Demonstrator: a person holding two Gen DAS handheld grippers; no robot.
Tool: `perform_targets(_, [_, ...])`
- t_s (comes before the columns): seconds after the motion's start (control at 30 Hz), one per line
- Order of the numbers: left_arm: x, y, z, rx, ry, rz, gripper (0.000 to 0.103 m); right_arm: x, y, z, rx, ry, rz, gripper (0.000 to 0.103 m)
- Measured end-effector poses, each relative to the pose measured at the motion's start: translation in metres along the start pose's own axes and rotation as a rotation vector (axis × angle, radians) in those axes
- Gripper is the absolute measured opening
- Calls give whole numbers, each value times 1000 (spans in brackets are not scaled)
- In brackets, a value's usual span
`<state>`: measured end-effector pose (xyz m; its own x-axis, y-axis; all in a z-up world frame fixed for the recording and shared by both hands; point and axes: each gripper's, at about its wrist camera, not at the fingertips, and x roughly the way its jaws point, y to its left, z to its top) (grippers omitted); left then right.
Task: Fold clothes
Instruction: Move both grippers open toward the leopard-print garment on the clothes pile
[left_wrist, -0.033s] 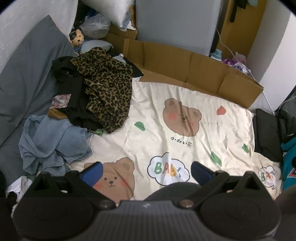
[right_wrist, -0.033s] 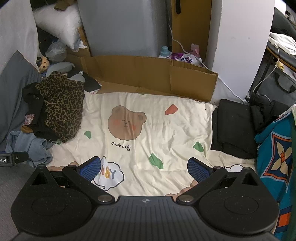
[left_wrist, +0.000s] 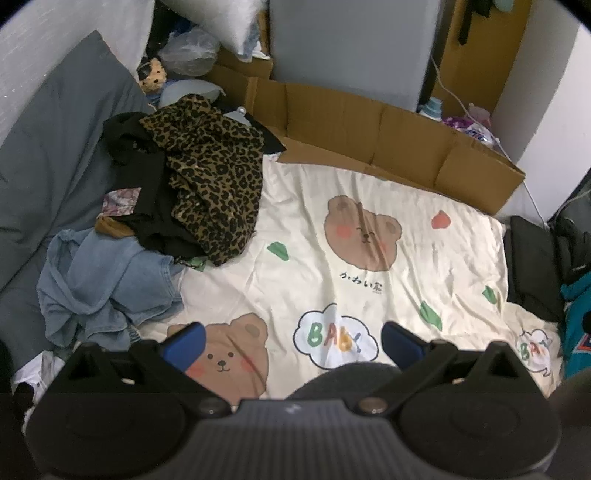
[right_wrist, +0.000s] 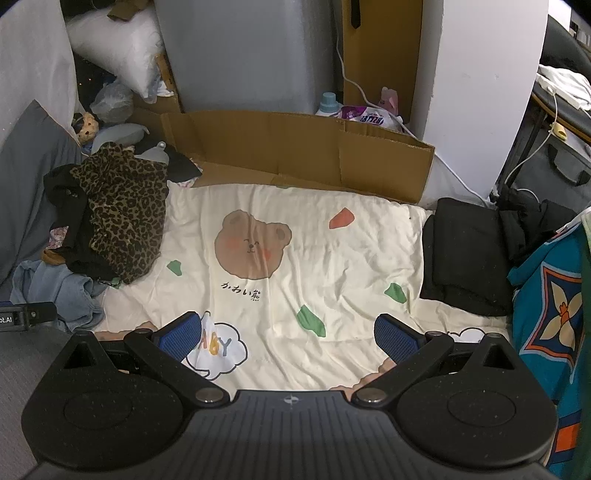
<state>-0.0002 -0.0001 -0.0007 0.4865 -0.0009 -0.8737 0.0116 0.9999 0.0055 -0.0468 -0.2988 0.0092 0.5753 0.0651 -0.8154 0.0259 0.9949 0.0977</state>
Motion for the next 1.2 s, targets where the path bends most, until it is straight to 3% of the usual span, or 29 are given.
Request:
perform_targets(0.2, [3, -1, 1, 24, 26, -14, 101, 5, -1, 4, 1, 4, -6, 103])
perform_targets(0.8, [-1, -13, 1, 82, 9, 64, 100, -4, -2, 6, 9, -17, 4, 103])
perform_targets(1.2, [-2, -2, -1, 53, 10, -6, 101, -4, -8, 4, 39, -20, 16, 103])
